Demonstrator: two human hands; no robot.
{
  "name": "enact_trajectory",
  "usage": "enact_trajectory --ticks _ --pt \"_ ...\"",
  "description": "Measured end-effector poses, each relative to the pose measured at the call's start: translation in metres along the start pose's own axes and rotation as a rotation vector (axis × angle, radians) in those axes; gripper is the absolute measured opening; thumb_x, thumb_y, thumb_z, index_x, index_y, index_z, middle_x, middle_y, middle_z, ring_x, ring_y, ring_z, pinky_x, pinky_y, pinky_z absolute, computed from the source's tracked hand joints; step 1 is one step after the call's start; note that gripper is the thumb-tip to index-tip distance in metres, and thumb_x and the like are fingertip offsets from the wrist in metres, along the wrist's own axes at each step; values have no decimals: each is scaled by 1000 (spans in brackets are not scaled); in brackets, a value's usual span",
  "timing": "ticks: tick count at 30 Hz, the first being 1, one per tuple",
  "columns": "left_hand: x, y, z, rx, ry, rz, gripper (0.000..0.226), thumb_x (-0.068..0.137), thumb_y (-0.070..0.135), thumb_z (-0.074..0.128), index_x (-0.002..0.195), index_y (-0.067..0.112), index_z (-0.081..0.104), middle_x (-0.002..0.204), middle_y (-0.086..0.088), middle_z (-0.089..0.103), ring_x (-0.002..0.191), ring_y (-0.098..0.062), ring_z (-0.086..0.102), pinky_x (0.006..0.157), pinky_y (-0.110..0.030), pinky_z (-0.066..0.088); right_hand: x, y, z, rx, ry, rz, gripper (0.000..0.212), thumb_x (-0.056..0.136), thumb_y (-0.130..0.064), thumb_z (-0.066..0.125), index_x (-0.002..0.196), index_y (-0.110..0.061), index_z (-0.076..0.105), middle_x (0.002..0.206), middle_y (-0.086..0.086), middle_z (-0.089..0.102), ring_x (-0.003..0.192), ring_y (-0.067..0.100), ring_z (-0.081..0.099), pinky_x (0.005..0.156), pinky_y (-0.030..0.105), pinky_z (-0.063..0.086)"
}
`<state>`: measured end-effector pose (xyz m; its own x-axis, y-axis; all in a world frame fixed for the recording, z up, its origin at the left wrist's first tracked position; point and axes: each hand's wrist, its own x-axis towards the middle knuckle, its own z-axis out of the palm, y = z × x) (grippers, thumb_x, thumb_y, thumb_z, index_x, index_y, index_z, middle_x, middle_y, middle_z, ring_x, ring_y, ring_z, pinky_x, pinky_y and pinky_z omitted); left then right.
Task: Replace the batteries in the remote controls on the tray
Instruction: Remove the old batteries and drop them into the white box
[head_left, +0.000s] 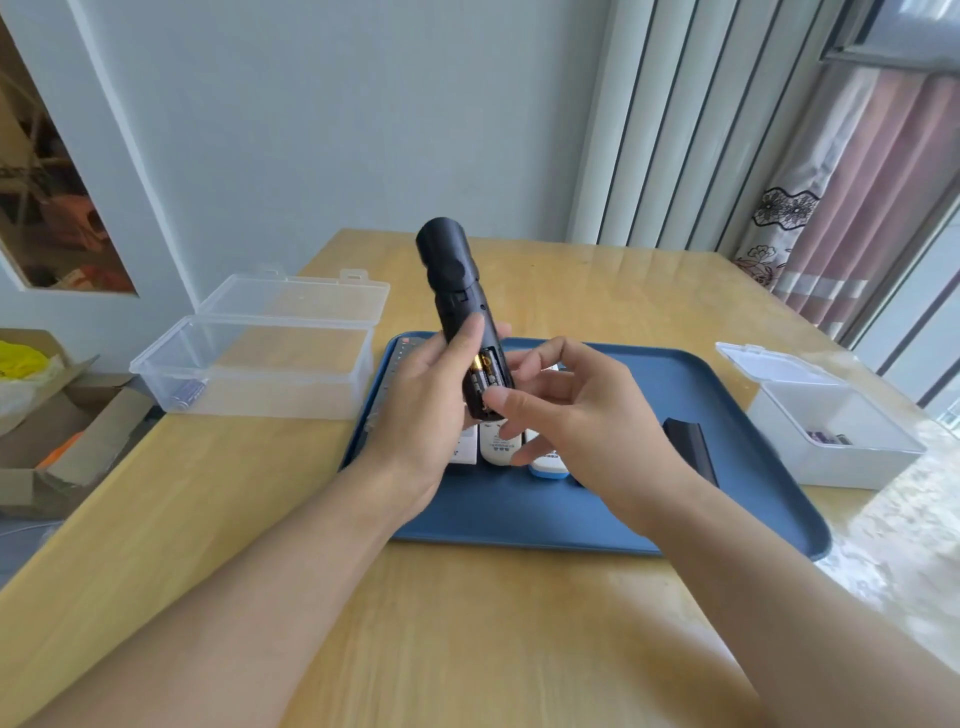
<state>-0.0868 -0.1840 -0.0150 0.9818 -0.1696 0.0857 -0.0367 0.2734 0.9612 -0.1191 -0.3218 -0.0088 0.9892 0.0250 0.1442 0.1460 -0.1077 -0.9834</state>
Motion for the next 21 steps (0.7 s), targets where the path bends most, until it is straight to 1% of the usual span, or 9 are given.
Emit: enact_trajectory --ticks 3,5,8,11,14,16,18,20,21 --pt "0 -2 1 -89 -40 -38 36 107 36 42 120 15 68 105 -11 76 90 -26 68 78 -36 51 -1 0 0 -162 35 -50 15 90 -20 75 89 -10 64 84 -3 76 67 15 68 56 31 57" --pt "1 1 1 -146 -56 -63 39 108 36 38 127 13 64 113 -14 76 97 -26 72 79 -35 50 -1 -1 0 -192 42 -77 10 93 -20 72 86 -13 67 85 -6 75 65 16 69 53 29 56" --pt "1 4 0 -210 -92 -95 40 109 36 36 131 15 61 115 -11 76 97 -22 75 74 -31 56 -1 0 -1 -235 55 -116 10 94 -18 71 84 -19 68 80 -10 73 63 15 68 51 28 54" --pt "1 3 -1 -235 -117 -118 42 109 37 35 133 15 60 116 -10 75 98 -19 75 69 -28 61 -2 1 0 -301 80 -166 10 92 -18 73 84 -22 69 85 -15 73 65 16 69 51 25 53" --pt "2 5 -1 -249 -143 -144 47 108 41 32 138 13 56 124 -13 72 105 -22 72 77 -29 57 -2 1 1 -169 80 -110 5 90 -16 74 91 -17 69 90 -7 75 66 21 69 47 29 51" --pt "2 5 -1 -249 -168 -150 49 109 41 29 141 13 52 129 -15 69 116 -25 68 88 -34 52 -2 1 0 -135 118 -107 6 90 -16 74 92 -15 69 93 -9 75 65 21 68 46 33 50" --pt "2 4 -1 -258 -183 -147 48 109 39 27 141 13 52 130 -15 68 123 -27 65 102 -39 49 -1 2 -1 -264 189 -174 6 89 -19 75 88 -23 71 93 -19 74 63 22 65 50 36 53" --pt "3 1 -2 -269 -179 -132 46 109 38 30 138 12 55 129 -15 69 123 -28 65 103 -39 48 -2 4 1 -383 223 -220 9 88 -24 76 83 -28 69 84 -23 71 57 21 57 53 31 49" --pt "4 -1 -1 -276 -176 -119 45 109 37 31 136 12 56 129 -14 69 122 -28 66 101 -38 49 -2 5 2 -394 236 -211 11 88 -26 77 81 -27 68 77 -20 69 57 23 55 52 31 46"
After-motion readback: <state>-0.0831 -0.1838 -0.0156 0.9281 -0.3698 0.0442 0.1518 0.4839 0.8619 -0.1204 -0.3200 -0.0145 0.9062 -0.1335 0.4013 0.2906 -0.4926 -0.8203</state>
